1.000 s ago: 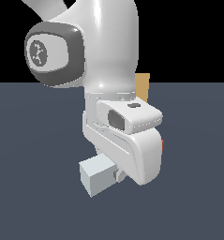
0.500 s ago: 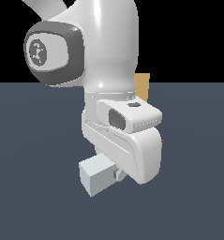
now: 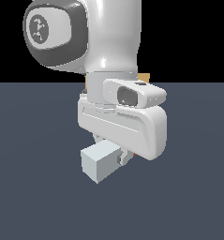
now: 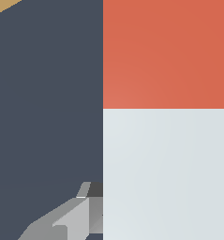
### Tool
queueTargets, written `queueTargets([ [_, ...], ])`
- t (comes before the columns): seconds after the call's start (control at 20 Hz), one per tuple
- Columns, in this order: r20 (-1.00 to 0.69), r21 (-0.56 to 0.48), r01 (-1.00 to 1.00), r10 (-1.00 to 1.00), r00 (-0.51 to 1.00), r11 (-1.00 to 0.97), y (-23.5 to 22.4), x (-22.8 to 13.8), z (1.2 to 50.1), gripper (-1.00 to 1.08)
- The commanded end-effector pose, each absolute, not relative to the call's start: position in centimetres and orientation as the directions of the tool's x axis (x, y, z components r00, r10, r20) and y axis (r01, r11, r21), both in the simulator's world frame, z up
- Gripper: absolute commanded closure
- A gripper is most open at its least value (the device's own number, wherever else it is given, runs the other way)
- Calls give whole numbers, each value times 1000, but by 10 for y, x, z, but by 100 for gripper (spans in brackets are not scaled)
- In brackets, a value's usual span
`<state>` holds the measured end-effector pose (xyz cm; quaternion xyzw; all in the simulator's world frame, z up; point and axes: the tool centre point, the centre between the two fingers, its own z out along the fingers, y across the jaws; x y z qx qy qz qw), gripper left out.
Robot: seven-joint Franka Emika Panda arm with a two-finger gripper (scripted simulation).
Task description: Insert the peg into the horizontal hole in a box.
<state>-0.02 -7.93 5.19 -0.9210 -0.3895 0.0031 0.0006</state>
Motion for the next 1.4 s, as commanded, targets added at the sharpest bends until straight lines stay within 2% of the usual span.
queueTargets([
  [0.0,-2,1,763,763,647,-647,-76,3,67,108],
  [0.7,-2,1,946,946,325,-325,-57,5,133,108],
  [1.35,-2,-4,965,965,263,-263,-53,4,142,108],
])
